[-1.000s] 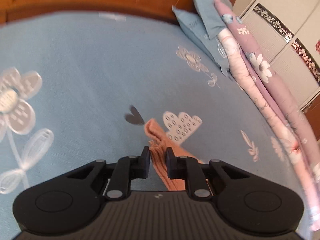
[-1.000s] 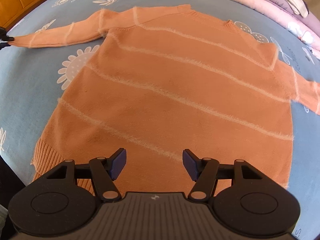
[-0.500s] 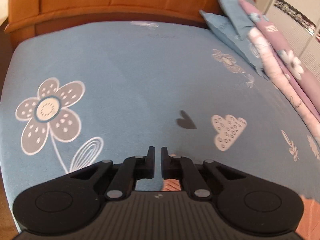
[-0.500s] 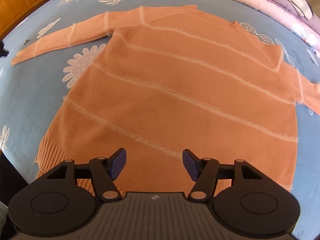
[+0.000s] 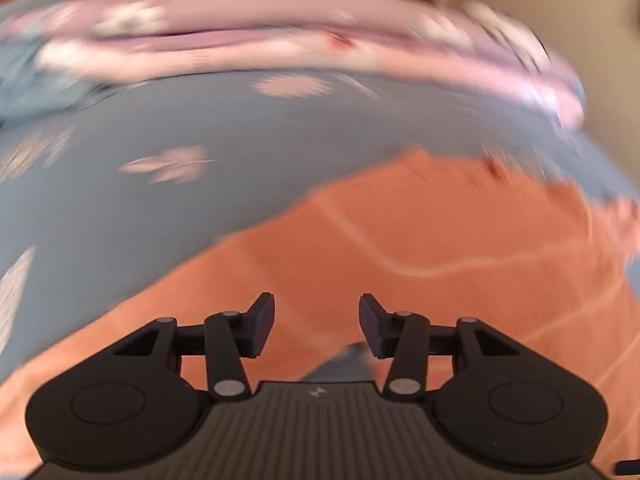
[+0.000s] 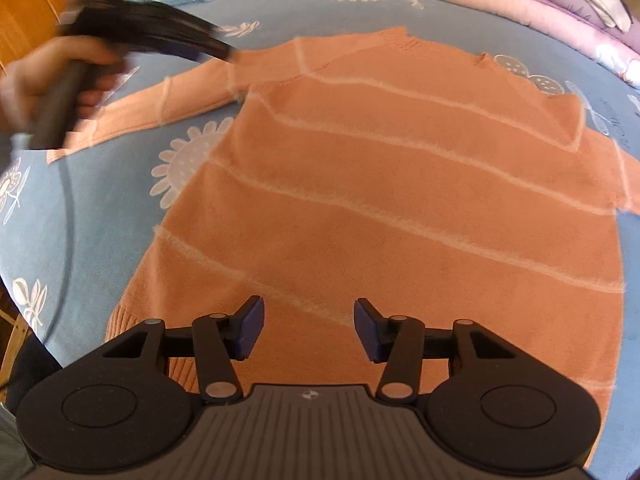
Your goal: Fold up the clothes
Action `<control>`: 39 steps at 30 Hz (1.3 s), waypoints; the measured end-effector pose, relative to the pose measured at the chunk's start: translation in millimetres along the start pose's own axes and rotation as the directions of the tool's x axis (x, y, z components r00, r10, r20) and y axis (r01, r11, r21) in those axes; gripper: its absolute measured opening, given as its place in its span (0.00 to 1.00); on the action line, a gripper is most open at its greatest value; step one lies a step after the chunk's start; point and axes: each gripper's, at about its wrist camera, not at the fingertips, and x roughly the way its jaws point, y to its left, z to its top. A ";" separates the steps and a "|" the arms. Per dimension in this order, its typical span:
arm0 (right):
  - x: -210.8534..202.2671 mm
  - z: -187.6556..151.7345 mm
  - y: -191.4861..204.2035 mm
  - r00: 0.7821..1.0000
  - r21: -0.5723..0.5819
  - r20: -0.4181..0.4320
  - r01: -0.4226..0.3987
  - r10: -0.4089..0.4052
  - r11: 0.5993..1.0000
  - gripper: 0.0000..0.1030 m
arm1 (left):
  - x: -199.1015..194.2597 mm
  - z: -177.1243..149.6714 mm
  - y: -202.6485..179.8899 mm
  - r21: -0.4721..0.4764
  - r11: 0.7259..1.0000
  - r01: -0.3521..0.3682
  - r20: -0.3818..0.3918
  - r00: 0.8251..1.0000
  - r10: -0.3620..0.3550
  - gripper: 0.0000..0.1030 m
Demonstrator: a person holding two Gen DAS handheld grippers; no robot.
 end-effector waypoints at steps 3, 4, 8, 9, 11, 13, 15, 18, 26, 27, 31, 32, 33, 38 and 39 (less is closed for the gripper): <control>-5.0 -5.8 -16.5 1.000 0.029 0.001 0.002 -0.002 1.000 0.54 | 25.5 -7.2 -20.0 0.133 0.986 -0.098 -0.047 0.993 0.105 0.51; -6.5 -10.0 -23.6 1.000 0.043 0.000 0.002 -0.002 0.999 0.54 | 30.5 -14.7 -21.0 0.172 0.977 -0.122 -0.050 0.990 0.132 0.57; -8.9 -25.0 -54.6 1.000 0.120 -0.005 -0.005 0.006 0.993 0.54 | 19.2 -30.4 -9.1 0.155 0.981 -0.115 -0.008 0.993 0.118 0.69; -8.7 -28.4 -60.9 1.000 0.137 -0.005 -0.004 0.004 0.991 0.54 | 11.4 -29.1 -8.7 0.134 0.986 -0.104 0.006 0.995 0.104 0.69; -8.9 -33.4 -71.3 1.000 0.168 -0.002 0.003 -0.003 0.986 0.54 | -9.1 -27.3 -7.7 0.098 0.992 -0.077 0.052 0.996 0.072 0.64; -9.8 -36.9 -78.4 1.000 0.192 0.011 -0.006 0.004 0.981 0.55 | -23.7 -29.6 -11.2 0.098 0.995 -0.032 0.084 0.996 0.024 0.66; -8.6 -39.9 -82.6 1.000 0.210 0.017 -0.017 0.014 0.978 0.57 | -16.2 -35.7 -23.8 0.161 0.985 -0.065 0.053 0.997 0.057 0.67; -6.8 -42.6 -83.8 1.000 0.216 0.018 -0.025 0.021 0.976 0.57 | 10.3 -49.7 -37.1 0.247 0.951 -0.186 0.010 0.982 0.189 0.68; -23.8 -41.4 -87.3 0.995 0.166 0.092 -0.056 0.041 0.984 0.55 | -40.3 -52.3 -29.9 0.005 0.993 -0.119 0.062 0.991 0.119 0.64; -24.1 -36.4 -86.7 0.993 0.139 0.106 -0.063 0.048 0.988 0.48 | -50.9 -57.7 -34.4 -0.021 0.997 -0.069 0.083 0.994 0.071 0.67; -8.8 25.3 -73.6 0.986 -0.027 0.149 -0.074 0.078 0.997 0.22 | -62.4 -83.7 -60.5 -0.033 0.994 0.109 0.143 0.984 -0.103 0.68; -4.3 45.8 -67.4 0.982 -0.078 0.171 -0.073 0.085 0.994 0.21 | -61.3 -90.3 -67.4 -0.025 0.991 0.132 0.157 0.979 -0.126 0.68; 4.4 67.3 -58.3 0.980 -0.120 0.173 -0.080 0.100 0.990 0.21 | -56.0 -95.3 -71.9 -0.024 0.988 0.153 0.155 0.977 -0.148 0.68; 54.4 171.3 -9.6 0.972 -0.300 0.153 -0.126 0.178 0.945 0.21 | -25.5 -107.8 -71.8 -0.127 0.979 0.160 0.004 0.987 -0.161 0.71; 69.7 187.1 2.0 0.973 -0.322 0.128 -0.144 0.194 0.936 0.21 | -26.8 -109.4 -74.3 -0.118 0.982 0.150 0.004 0.989 -0.151 0.71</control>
